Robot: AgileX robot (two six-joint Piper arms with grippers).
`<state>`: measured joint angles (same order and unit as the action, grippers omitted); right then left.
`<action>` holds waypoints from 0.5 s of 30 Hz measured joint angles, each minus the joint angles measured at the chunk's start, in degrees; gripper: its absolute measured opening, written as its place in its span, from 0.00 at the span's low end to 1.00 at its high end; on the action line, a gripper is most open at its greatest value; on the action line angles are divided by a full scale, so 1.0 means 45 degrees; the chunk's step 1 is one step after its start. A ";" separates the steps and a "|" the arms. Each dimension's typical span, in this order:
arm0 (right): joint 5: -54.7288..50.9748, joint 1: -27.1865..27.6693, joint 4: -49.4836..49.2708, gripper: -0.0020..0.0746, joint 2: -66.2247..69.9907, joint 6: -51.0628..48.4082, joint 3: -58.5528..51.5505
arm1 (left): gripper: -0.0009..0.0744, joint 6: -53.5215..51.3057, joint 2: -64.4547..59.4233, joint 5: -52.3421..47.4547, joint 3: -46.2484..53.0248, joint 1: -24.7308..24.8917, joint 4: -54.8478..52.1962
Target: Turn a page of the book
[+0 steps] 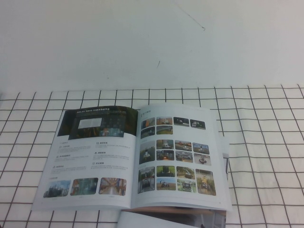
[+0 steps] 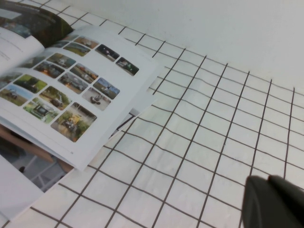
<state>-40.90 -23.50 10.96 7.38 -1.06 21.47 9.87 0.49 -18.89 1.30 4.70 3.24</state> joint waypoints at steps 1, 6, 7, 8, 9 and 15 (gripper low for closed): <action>0.0128 0.0095 0.0000 0.03 -0.0029 0.0000 -0.0072 | 0.01 0.0000 0.0000 0.0000 0.0000 0.0000 0.0000; 0.1644 0.2172 -0.0230 0.03 -0.0190 -0.0717 -0.1018 | 0.01 0.0000 0.0000 0.0000 0.0000 0.0000 0.0000; 0.2135 0.2651 -0.0318 0.03 -0.0313 -0.0798 -0.1278 | 0.01 0.0000 0.0000 0.0000 0.0000 0.0000 0.0000; 0.2642 0.3235 -0.0409 0.03 -0.0515 -0.0841 -0.1553 | 0.01 0.0000 0.0000 0.0000 0.0000 0.0000 0.0000; 0.3068 0.3774 -0.0531 0.03 -0.0774 -0.0900 -0.1847 | 0.01 0.0000 0.0000 0.0000 0.0000 0.0000 0.0000; 0.3895 0.5605 -0.0920 0.03 -0.1774 -0.1182 -0.3685 | 0.01 0.0000 0.0000 0.0000 0.0000 0.0000 0.0000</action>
<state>-23.37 1.73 6.82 -0.61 -6.38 4.89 9.87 0.49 -18.89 1.30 4.70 3.24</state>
